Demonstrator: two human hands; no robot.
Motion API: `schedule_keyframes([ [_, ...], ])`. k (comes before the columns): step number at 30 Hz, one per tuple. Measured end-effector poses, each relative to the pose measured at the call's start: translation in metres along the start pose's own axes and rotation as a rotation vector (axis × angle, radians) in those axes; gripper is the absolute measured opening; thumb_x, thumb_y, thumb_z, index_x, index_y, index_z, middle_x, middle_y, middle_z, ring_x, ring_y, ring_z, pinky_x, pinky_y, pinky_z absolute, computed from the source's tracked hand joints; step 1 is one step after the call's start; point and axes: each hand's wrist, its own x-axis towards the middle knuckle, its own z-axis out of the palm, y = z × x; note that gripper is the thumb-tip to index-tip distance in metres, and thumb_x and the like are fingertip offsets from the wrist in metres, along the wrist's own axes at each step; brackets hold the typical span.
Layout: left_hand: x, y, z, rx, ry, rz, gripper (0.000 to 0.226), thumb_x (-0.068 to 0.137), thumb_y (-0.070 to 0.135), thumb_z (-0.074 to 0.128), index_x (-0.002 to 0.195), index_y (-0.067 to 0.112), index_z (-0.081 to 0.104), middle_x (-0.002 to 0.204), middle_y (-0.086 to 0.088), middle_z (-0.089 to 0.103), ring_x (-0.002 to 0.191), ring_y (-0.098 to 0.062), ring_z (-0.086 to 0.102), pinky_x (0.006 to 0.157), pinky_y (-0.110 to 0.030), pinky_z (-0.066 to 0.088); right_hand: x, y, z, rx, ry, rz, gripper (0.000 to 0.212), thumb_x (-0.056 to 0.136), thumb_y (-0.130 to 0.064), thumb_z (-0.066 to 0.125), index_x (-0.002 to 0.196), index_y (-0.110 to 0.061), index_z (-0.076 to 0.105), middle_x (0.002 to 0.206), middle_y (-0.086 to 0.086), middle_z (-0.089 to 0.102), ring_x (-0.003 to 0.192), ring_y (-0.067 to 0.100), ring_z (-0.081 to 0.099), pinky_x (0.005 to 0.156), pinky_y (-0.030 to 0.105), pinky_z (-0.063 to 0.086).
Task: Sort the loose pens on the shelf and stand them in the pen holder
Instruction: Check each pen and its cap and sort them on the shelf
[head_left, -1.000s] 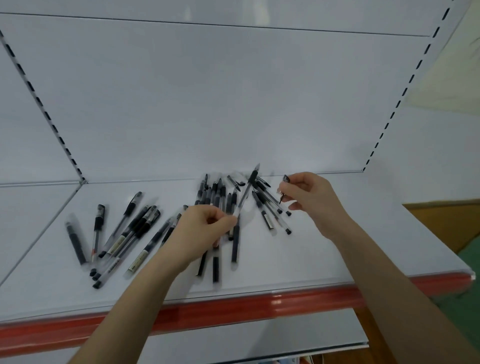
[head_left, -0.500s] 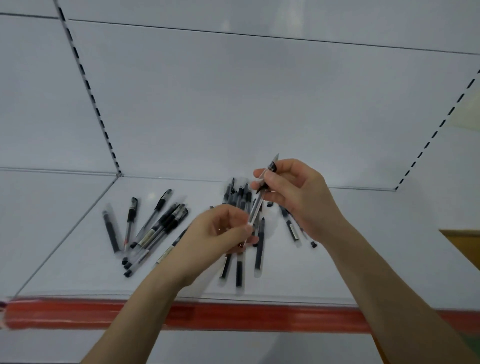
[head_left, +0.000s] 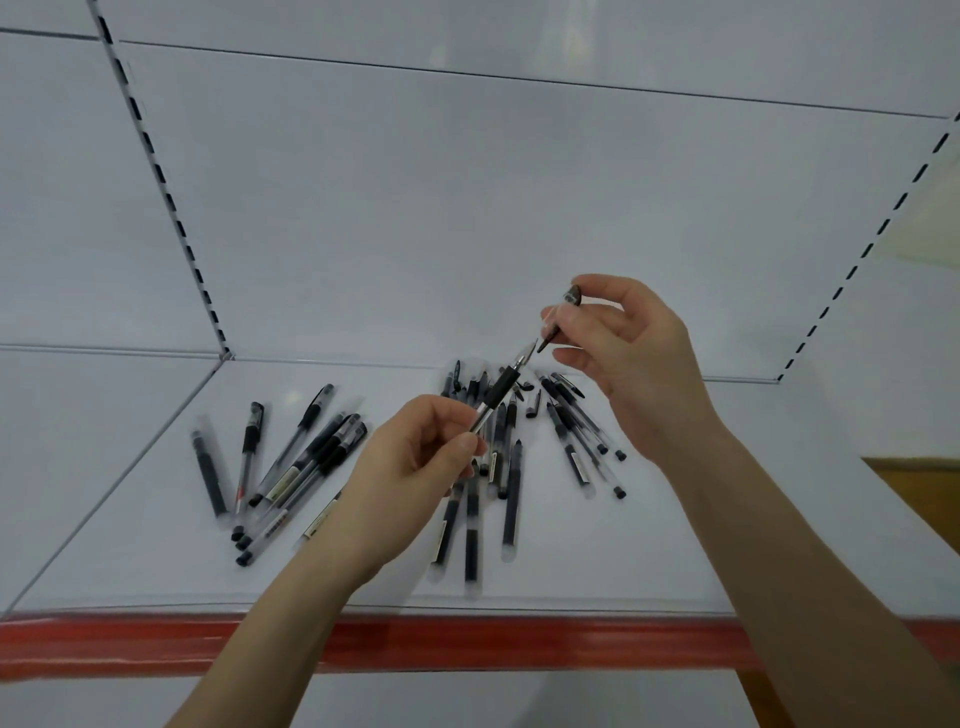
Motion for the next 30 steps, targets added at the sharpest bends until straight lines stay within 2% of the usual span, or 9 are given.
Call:
schedule_keyframes([
  [4,-0.001,0.001,-0.001,-0.006,-0.009,0.021,0.020,0.089,-0.001,0.051,0.091,0.018,0.058,0.079,-0.001,0.066,0.061,0.000,0.057,0.057,-0.011,0.045,-0.004,0.003,0.004,-0.057,-0.062,-0.034,0.018,0.082,-0.009,0.065,0.091,-0.024,0.062,0.072,-0.003,0.072,0.075,0.007,0.067,0.065,0.017,0.051],
  [12,-0.001,-0.003,-0.006,0.002,-0.002,0.021,0.018,0.089,0.000,0.051,0.092,0.015,0.058,0.076,0.001,0.065,0.059,0.000,0.055,0.056,-0.010,0.043,0.000,-0.002,-0.002,-0.006,-0.017,-0.053,0.010,0.087,-0.010,0.060,0.091,-0.019,0.060,0.073,-0.001,0.072,0.074,0.012,0.068,0.064,0.019,0.052],
  [19,-0.001,-0.002,-0.006,-0.008,-0.009,0.021,0.018,0.089,0.000,0.051,0.091,0.016,0.058,0.075,0.001,0.066,0.059,-0.001,0.056,0.056,-0.011,0.044,-0.009,0.003,0.004,-0.036,-0.083,-0.054,0.012,0.087,-0.008,0.060,0.091,-0.019,0.061,0.075,-0.002,0.073,0.074,0.010,0.069,0.065,0.019,0.053],
  [22,-0.001,-0.002,-0.007,-0.010,-0.004,0.018,0.016,0.089,0.001,0.050,0.092,0.014,0.059,0.069,0.007,0.067,0.058,-0.001,0.055,0.055,-0.011,0.044,-0.012,0.006,0.007,-0.066,-0.115,-0.060,0.015,0.086,-0.005,0.059,0.089,-0.020,0.061,0.071,-0.004,0.073,0.070,0.008,0.067,0.065,0.018,0.054],
  [27,-0.001,-0.002,-0.007,0.079,0.037,0.089,0.016,0.089,0.009,0.053,0.090,0.022,0.063,0.061,0.008,0.062,0.050,-0.003,0.045,0.051,-0.014,0.038,-0.018,0.011,0.014,-0.137,-0.135,-0.107,0.021,0.086,-0.005,0.060,0.094,-0.025,0.060,0.067,-0.006,0.071,0.068,0.005,0.068,0.065,0.014,0.052],
  [30,0.000,-0.003,-0.007,0.120,0.088,0.121,0.014,0.089,0.007,0.054,0.097,0.013,0.065,0.058,0.009,0.059,0.046,0.001,0.044,0.051,-0.009,0.035,-0.020,0.014,0.018,-0.123,-0.112,-0.126,0.019,0.086,-0.004,0.060,0.093,-0.021,0.063,0.064,-0.009,0.070,0.065,0.003,0.067,0.064,0.012,0.050],
])
